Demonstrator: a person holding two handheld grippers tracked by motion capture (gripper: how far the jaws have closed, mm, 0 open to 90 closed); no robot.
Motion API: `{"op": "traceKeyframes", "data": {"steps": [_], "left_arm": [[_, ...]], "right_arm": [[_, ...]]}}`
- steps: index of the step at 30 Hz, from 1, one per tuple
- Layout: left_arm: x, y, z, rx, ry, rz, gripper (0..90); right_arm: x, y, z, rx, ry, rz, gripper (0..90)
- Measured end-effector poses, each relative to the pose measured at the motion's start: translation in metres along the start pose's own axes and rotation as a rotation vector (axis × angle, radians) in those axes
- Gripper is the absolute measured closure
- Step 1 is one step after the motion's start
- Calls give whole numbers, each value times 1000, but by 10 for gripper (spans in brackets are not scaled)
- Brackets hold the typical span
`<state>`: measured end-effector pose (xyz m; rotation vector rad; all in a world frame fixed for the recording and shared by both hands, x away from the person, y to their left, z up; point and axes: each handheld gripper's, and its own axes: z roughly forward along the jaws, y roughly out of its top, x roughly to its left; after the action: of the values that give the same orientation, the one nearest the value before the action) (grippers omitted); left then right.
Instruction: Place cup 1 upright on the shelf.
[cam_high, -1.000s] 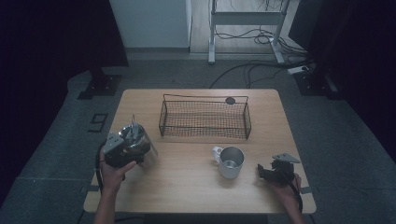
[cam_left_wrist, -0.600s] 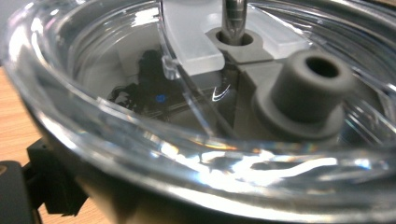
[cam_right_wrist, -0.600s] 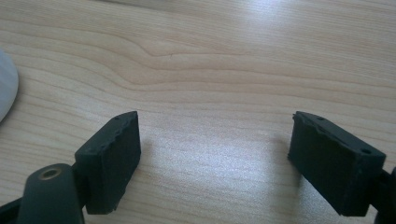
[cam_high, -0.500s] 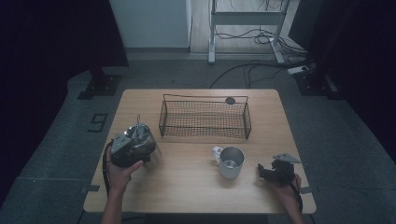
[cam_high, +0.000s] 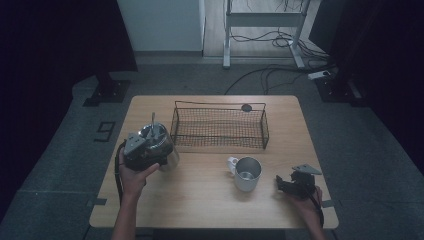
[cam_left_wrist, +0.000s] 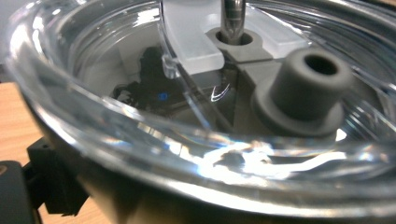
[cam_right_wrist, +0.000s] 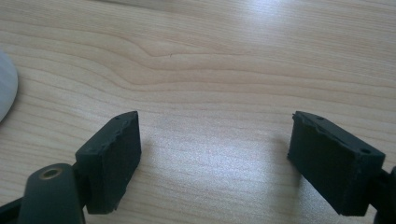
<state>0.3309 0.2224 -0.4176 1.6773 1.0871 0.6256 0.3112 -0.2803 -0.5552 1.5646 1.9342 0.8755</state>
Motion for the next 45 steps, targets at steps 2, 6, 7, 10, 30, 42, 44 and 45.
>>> {"op": "traceKeyframes", "data": {"steps": [2, 6, 7, 10, 30, 42, 44, 45], "left_arm": [[0, 2, 2, 1, -2, 2, 36], [-1, 6, 4, 6, 1, 13, 36], [-1, 6, 5, 6, -2, 12, 36], [0, 8, 6, 2, -8, 0, 36], [5, 28, 20, 6, -26, 7, 36], [5, 36, 31, 16, -31, -4, 36], [4, 37, 33, 18, -26, 2, 36], [4, 37, 34, 18, -28, 3, 36]], "right_arm": [[0, 0, 0, 0, 0, 0, 168], [0, 0, 0, -1, 0, 1, 170], [0, 0, 0, -2, 0, 1, 171], [0, 0, 0, -2, -2, 1, 173], [0, 0, 0, -3, -9, 6, 179], [0, 0, 0, -4, -11, 6, 179], [0, 0, 0, -3, -12, 7, 179], [1, 0, 0, -4, -13, 8, 179]]}}
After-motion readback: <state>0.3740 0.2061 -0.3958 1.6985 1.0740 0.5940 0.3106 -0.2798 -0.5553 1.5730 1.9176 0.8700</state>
